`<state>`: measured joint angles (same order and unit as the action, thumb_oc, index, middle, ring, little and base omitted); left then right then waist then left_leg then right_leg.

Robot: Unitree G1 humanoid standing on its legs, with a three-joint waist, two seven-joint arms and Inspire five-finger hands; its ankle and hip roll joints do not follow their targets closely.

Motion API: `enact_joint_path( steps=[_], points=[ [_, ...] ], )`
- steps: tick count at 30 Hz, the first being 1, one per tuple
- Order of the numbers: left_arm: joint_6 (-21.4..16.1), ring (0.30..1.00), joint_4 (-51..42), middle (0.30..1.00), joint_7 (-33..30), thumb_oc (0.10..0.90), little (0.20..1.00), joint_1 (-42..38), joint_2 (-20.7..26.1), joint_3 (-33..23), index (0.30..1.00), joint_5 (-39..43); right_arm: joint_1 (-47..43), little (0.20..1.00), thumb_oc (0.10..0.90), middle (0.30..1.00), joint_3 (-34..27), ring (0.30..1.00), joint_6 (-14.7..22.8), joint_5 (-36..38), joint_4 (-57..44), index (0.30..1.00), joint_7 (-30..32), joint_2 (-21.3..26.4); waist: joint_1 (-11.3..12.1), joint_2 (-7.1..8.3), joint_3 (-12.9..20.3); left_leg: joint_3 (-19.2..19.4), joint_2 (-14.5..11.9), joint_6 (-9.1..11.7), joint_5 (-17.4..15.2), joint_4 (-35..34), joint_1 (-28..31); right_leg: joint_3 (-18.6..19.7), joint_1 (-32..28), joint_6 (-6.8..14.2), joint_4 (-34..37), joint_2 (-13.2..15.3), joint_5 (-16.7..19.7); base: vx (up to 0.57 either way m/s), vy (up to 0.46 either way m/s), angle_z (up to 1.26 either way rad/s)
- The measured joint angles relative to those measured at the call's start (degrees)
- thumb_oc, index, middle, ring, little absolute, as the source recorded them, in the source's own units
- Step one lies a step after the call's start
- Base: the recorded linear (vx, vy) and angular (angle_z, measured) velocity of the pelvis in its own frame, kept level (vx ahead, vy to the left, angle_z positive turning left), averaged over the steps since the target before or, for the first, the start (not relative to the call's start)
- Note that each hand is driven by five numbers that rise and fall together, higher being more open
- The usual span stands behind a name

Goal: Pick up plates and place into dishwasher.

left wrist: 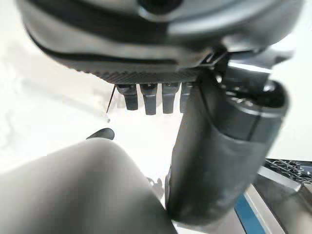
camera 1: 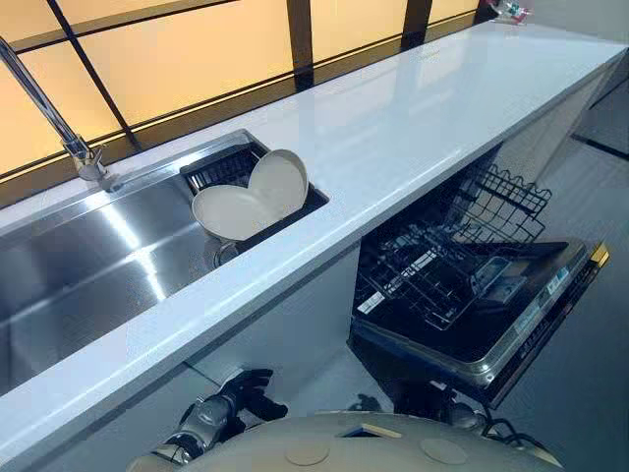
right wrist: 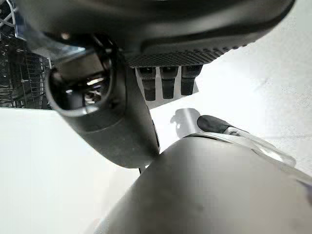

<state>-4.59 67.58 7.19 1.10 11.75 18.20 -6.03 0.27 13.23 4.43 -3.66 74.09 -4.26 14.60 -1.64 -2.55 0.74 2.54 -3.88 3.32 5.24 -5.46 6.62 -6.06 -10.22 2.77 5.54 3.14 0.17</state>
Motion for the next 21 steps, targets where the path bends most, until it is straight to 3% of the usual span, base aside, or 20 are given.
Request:
enact_joint_path(
  steps=[21],
  points=[
    [1.91,0.9,0.31,0.9,1.33,0.8,0.9,-0.25,0.05,-0.02,0.9,0.94,0.27,0.9,0.8,0.9,0.06,0.9,-0.18,0.03,-0.02,0.9,-0.01,-0.07,0.05,0.05,0.89,-0.19,0.04,0.01,0.0,0.0,-0.48,-0.19,0.55,0.14,0.0,-0.04,-0.21,-0.01,-0.017,0.04]
  ],
)
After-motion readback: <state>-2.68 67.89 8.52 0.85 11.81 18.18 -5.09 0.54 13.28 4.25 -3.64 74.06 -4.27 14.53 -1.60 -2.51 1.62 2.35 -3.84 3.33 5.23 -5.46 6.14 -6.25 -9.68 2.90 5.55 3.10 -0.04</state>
